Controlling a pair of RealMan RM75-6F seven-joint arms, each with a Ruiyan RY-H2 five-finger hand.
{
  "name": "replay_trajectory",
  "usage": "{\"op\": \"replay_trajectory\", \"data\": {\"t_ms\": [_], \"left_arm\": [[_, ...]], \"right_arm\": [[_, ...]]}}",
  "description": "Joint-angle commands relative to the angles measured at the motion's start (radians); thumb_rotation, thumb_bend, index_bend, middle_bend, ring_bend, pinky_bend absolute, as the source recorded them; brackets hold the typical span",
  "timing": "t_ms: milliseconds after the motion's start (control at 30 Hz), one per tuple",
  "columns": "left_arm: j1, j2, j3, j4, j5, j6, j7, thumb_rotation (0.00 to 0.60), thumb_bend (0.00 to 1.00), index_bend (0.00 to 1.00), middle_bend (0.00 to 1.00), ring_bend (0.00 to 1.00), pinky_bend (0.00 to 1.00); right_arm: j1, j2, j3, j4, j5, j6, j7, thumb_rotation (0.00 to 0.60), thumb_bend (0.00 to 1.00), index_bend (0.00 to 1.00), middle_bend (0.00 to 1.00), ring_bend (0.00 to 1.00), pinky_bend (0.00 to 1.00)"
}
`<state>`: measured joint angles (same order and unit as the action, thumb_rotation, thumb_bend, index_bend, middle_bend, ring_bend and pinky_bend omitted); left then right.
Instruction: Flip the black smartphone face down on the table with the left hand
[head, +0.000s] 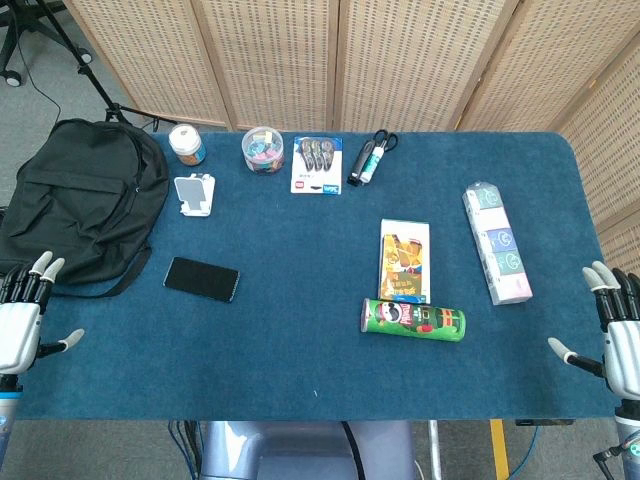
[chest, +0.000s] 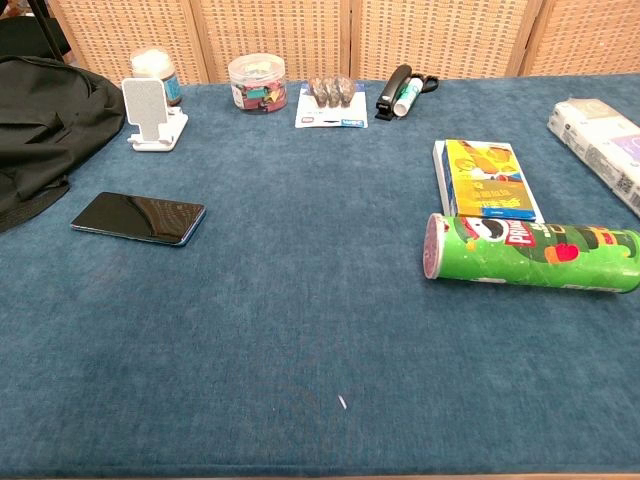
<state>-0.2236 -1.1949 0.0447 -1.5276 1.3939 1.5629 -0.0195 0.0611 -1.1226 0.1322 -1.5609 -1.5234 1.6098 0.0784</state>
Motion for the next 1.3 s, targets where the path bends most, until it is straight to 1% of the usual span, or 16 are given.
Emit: {"op": "replay_trajectory", "data": {"t_ms": [33,233,367,400,433,467,533,567,667,733,800,967,1300], "left_arm": [[0.004,0.002,-0.006,-0.002,0.006,-0.005,0.001,0.600,0.00,0.00,0.00,0.00,0.00],[0.007,-0.002,-0.017,0.007,0.018,-0.025,0.003,0.600,0.00,0.00,0.00,0.00,0.00],[-0.024,-0.030,-0.021,0.050,0.024,-0.105,-0.016,0.600,0.01,0.00,0.00,0.00,0.00],[-0.041,-0.046,-0.023,0.072,0.026,-0.141,-0.027,0.600,0.03,0.00,0.00,0.00,0.00],[-0.057,-0.063,-0.024,0.098,0.030,-0.173,-0.036,0.600,0.10,0.00,0.00,0.00,0.00],[-0.068,-0.076,-0.025,0.117,0.031,-0.194,-0.039,0.600,0.19,0.00,0.00,0.00,0.00],[-0.096,-0.114,-0.023,0.166,0.042,-0.248,-0.041,0.600,0.32,0.00,0.00,0.00,0.00],[-0.106,-0.131,-0.022,0.187,0.050,-0.265,-0.042,0.600,0.36,0.00,0.00,0.00,0.00],[-0.133,-0.214,-0.021,0.281,0.087,-0.289,-0.042,0.600,0.41,0.00,0.00,0.00,0.00],[-0.147,-0.258,-0.026,0.323,0.094,-0.305,-0.043,0.600,0.44,0.00,0.00,0.00,0.00],[-0.160,-0.293,-0.037,0.355,0.095,-0.317,-0.042,0.600,0.45,0.00,0.00,0.00,0.00],[-0.197,-0.352,-0.057,0.401,0.089,-0.364,-0.025,0.600,0.38,0.00,0.00,0.00,0.00],[-0.253,-0.451,-0.097,0.476,0.045,-0.457,0.014,0.600,0.38,0.00,0.00,0.00,0.00]], "right_arm": [[-0.001,0.003,-0.001,-0.007,0.003,-0.002,-0.004,0.600,0.00,0.05,0.00,0.00,0.00],[-0.002,0.006,0.000,-0.016,0.002,0.002,0.005,0.600,0.00,0.05,0.00,0.00,0.00],[-0.002,0.006,0.001,-0.018,0.002,0.001,0.016,0.600,0.00,0.05,0.00,0.00,0.00],[-0.001,0.006,0.000,-0.019,0.002,-0.001,0.020,0.600,0.00,0.05,0.00,0.00,0.00],[-0.001,0.006,0.000,-0.020,0.001,-0.002,0.022,0.600,0.00,0.05,0.00,0.00,0.00],[-0.001,0.006,0.000,-0.020,0.001,-0.003,0.024,0.600,0.00,0.05,0.00,0.00,0.00],[-0.001,0.007,-0.001,-0.021,0.002,-0.005,0.029,0.600,0.00,0.05,0.00,0.00,0.00],[-0.001,0.008,-0.001,-0.021,0.003,-0.006,0.032,0.600,0.00,0.05,0.00,0.00,0.00],[-0.001,0.009,0.002,-0.025,0.007,-0.008,0.052,0.600,0.00,0.05,0.00,0.00,0.00],[-0.001,0.010,0.002,-0.025,0.009,-0.010,0.062,0.600,0.00,0.05,0.00,0.00,0.00],[0.000,0.011,0.002,-0.024,0.009,-0.012,0.067,0.600,0.00,0.05,0.00,0.00,0.00],[0.001,0.013,0.004,-0.022,0.016,-0.017,0.081,0.600,0.00,0.05,0.00,0.00,0.00],[0.005,0.016,0.007,-0.020,0.029,-0.033,0.096,0.600,0.00,0.05,0.00,0.00,0.00]]}}
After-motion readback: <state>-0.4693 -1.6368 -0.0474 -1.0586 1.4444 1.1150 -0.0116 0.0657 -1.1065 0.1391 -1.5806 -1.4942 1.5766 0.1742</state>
